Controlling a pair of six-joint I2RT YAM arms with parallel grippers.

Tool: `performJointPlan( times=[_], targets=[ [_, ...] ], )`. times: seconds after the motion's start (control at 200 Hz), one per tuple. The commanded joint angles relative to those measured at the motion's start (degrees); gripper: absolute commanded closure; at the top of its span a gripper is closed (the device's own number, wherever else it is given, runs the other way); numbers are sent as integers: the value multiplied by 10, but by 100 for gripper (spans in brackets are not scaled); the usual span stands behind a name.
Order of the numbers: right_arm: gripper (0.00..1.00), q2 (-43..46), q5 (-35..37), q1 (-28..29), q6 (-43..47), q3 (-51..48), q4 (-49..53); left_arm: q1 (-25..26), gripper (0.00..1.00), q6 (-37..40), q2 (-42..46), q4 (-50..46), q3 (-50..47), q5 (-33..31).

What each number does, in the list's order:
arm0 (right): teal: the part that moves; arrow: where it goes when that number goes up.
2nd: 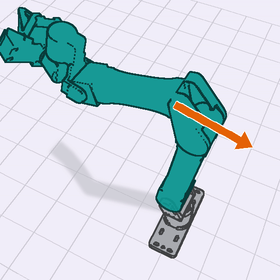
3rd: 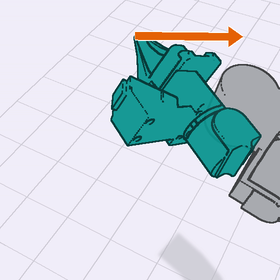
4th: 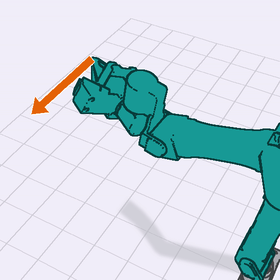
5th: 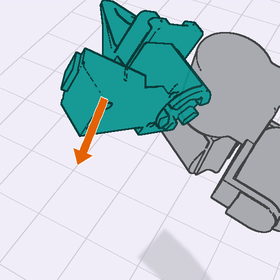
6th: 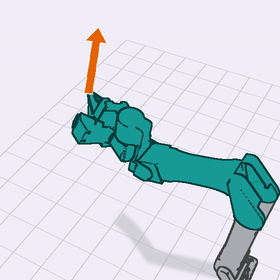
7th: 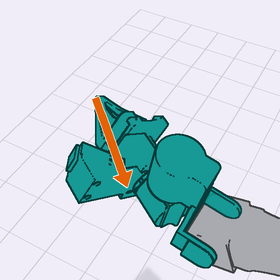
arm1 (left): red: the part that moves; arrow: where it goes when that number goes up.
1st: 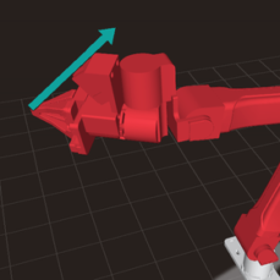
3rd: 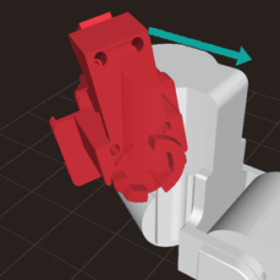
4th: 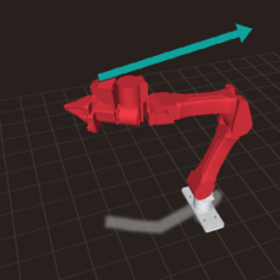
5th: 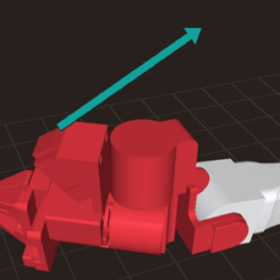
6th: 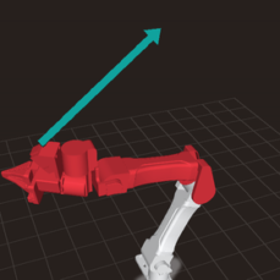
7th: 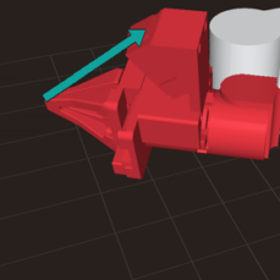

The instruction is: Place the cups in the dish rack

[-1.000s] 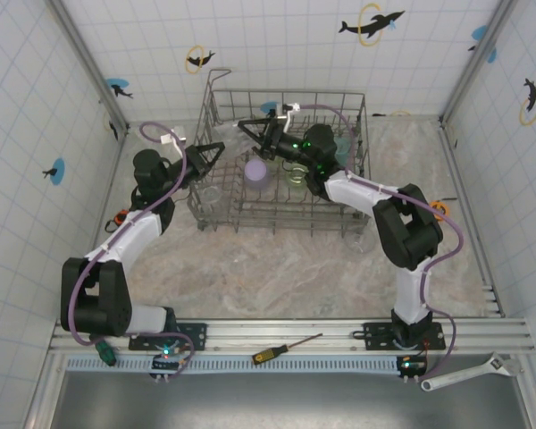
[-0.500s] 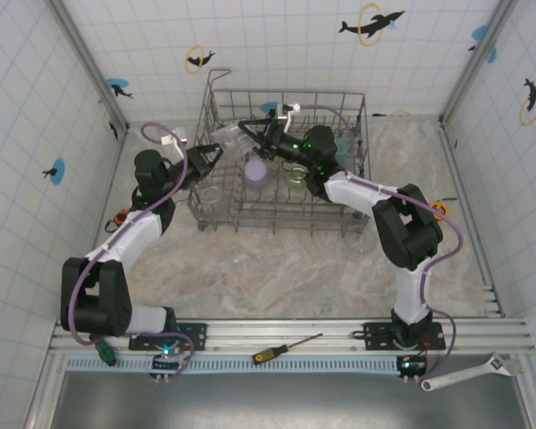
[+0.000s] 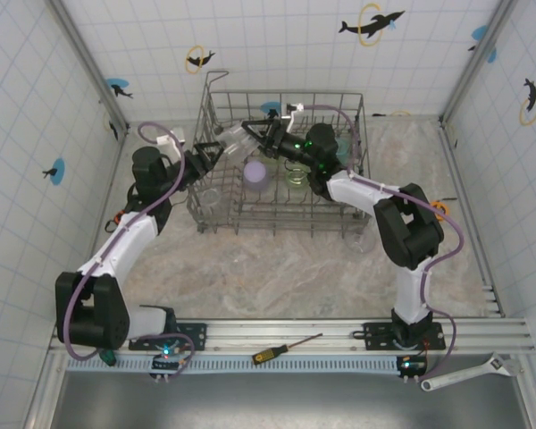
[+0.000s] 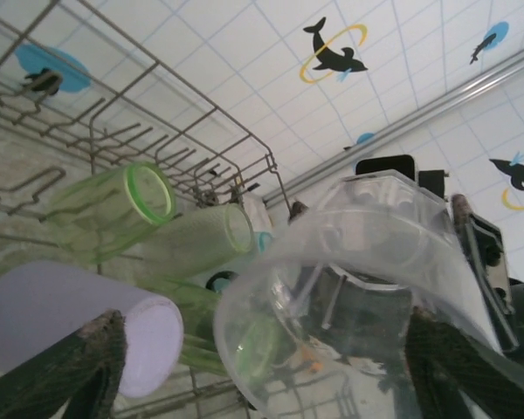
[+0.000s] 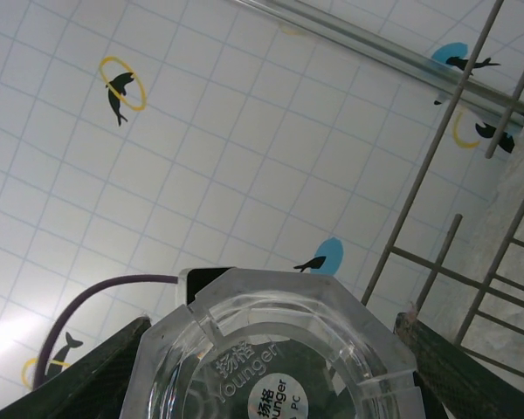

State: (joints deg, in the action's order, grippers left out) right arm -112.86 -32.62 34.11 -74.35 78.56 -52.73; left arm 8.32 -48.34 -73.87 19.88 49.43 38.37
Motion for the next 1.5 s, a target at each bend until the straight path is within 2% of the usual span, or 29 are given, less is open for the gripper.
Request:
performJointPlan(
  times=[0.0, 0.09, 0.235, 0.606, 0.731, 0.896, 1.156, 1.291, 1.386, 1.496],
  targets=[
    [59, 11, 12, -1, 28, 25, 8, 0, 7, 49, 23, -114, 37, -46],
    [59, 2, 16, -4, 49, 45, 35, 0, 3, 55, 35, -144, 59, -60],
    [59, -15, 28, -4, 81, 80, 79, 0, 3, 57, 44, -147, 86, -50],
    [60, -27, 48, -15, 101, 104, 94, -1, 2, 81, 44, -164, 99, -76],
    [60, -26, 51, -16, 139, 117, 135, -1, 2, 107, 55, -196, 110, -114],
    [61, -38, 55, -8, 184, 148, 189, -2, 2, 167, 86, -264, 133, -200],
    [61, -72, 81, 25, 320, 235, 331, -2, 2, 228, 112, -327, 146, -271],
    [61, -91, 101, 48, 415, 292, 424, -2, 2, 253, 118, -357, 144, -329],
    [61, -102, 149, 67, 484, 324, 479, -3, 2, 261, 120, -370, 140, -368],
    [60, -111, 181, 79, 534, 341, 525, -11, 2, 261, 120, -368, 124, -372]
  ],
)
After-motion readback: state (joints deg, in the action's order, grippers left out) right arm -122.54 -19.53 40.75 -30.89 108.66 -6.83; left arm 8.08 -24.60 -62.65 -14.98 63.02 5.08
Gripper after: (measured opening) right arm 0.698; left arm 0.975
